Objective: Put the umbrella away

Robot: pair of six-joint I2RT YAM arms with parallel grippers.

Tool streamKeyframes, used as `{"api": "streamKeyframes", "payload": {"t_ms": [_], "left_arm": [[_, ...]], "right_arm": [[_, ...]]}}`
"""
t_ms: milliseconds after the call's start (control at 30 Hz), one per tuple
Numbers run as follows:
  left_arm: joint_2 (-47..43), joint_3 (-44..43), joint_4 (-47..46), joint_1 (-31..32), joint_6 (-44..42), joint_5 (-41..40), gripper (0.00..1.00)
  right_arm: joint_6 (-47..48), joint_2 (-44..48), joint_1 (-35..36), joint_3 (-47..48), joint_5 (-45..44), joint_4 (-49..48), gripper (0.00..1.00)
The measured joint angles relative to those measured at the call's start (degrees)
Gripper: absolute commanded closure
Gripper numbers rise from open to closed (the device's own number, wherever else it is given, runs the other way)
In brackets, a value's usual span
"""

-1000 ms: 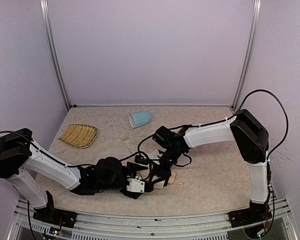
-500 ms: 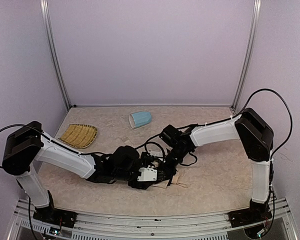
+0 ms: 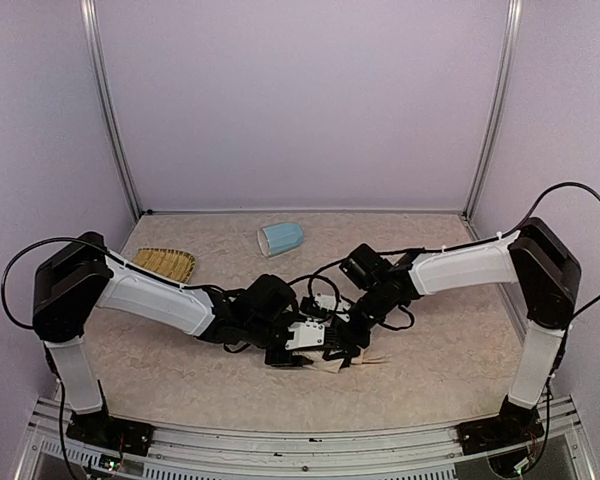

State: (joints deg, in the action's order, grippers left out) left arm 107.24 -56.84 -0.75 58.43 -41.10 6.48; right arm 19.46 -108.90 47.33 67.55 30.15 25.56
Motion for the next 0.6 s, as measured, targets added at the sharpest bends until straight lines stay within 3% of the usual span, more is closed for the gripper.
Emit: {"api": "streamKeyframes", "payload": {"t_ms": [167, 367, 500, 600], "left_arm": [[1.57, -3.10, 3.56, -2.12, 2.38, 4.33, 0.45], [3.96, -7.72, 9.51, -3.43, 5.33, 7.39, 0.45], [5.46, -10.71, 13.42, -4.26, 6.49, 9.79, 0.44], [6.99, -13.57, 16.74, -5.22, 7.28, 12.33, 0.45]], "right_arm": [[-0.87, 14.21, -0.63, -10.14, -5.62, -5.18, 0.36], [-1.31, 33.07, -0.57, -23.02, -10.43, -17.99, 0.37], [0.59, 35.85, 2.23, -28.57, -15.50, -23.26, 0.38], [4.13, 36.85, 8.31, -33.24, -20.44, -28.37, 0.35]]}}
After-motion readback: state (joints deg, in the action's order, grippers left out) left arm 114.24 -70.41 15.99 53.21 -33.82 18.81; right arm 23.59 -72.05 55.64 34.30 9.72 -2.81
